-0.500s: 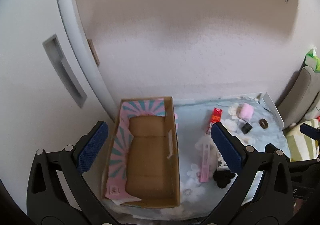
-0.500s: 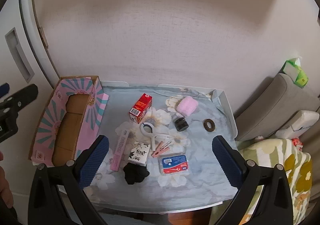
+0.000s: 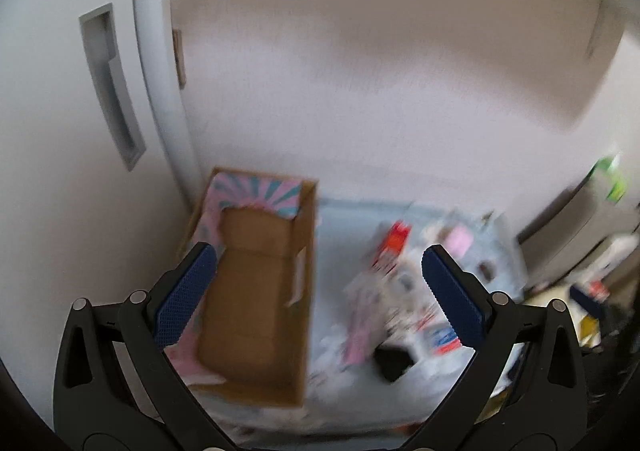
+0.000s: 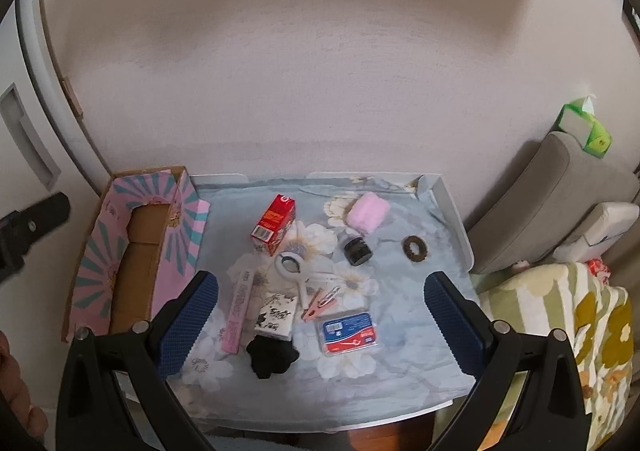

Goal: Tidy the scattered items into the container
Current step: 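Move both tools toward the scattered items on the tray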

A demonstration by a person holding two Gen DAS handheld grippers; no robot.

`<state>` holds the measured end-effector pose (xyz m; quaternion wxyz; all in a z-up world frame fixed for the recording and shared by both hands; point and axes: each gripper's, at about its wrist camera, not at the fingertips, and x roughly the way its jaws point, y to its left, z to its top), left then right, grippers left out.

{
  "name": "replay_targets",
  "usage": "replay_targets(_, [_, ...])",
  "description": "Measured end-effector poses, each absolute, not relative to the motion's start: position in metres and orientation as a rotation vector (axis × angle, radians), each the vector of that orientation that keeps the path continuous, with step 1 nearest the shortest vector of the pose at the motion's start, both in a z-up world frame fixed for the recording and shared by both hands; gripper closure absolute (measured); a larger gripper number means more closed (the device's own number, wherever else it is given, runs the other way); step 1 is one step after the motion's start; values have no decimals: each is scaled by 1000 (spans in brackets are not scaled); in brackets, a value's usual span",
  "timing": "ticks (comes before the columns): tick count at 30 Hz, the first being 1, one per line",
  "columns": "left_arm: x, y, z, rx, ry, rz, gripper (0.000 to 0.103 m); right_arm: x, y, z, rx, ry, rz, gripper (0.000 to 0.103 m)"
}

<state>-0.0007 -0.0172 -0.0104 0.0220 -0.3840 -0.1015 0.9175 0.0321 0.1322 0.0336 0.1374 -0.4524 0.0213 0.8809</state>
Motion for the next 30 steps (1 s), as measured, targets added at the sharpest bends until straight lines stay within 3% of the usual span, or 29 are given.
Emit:
replay_targets(3, [13, -32, -7, -988, -517, 2812, 1, 34, 132, 34, -1294, 68, 2582, 1])
replay_targets(5, [15, -37, -5, -942, -561, 2819, 1, 35, 131, 35, -1283, 69, 2610, 1])
replay_targets(12, [16, -12, 3, -933, -146, 2986, 1, 34, 132, 26, -1339, 78, 2608, 1])
replay_targets(16, [3, 7, -4, -1110, 56, 2946, 1, 36, 136, 26, -1314, 73, 2558, 1])
replay_targets(30, [-1, 24, -18, -1152, 65, 2786, 1, 52, 161, 24, -1278, 128, 2624, 1])
